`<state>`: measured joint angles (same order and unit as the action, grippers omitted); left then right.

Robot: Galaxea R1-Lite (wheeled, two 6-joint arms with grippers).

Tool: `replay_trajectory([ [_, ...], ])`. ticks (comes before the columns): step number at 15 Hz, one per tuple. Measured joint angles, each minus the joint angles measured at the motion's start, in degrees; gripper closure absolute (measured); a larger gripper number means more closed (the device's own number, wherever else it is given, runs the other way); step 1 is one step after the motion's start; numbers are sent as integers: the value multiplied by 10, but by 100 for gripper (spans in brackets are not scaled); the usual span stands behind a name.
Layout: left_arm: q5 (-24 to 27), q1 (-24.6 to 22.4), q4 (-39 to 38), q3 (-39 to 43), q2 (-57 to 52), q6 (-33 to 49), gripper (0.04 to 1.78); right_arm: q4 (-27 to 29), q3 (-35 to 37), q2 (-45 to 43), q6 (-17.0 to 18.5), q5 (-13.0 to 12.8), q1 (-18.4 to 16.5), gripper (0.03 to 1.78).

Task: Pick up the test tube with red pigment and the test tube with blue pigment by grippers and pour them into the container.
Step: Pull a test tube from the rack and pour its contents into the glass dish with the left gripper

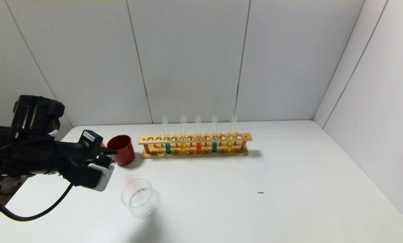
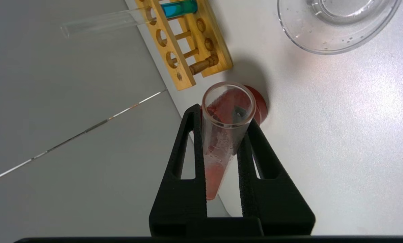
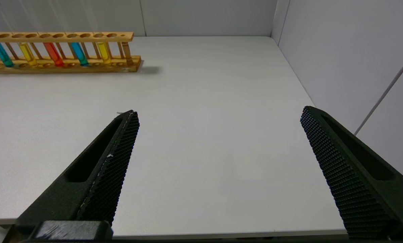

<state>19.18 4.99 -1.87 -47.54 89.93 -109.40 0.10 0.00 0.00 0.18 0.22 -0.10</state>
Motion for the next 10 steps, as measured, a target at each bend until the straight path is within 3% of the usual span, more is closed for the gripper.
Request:
replay_trajectory([
  [10, 1, -2, 9, -45, 61, -103, 150, 0, 0, 0, 0, 0, 0, 6],
])
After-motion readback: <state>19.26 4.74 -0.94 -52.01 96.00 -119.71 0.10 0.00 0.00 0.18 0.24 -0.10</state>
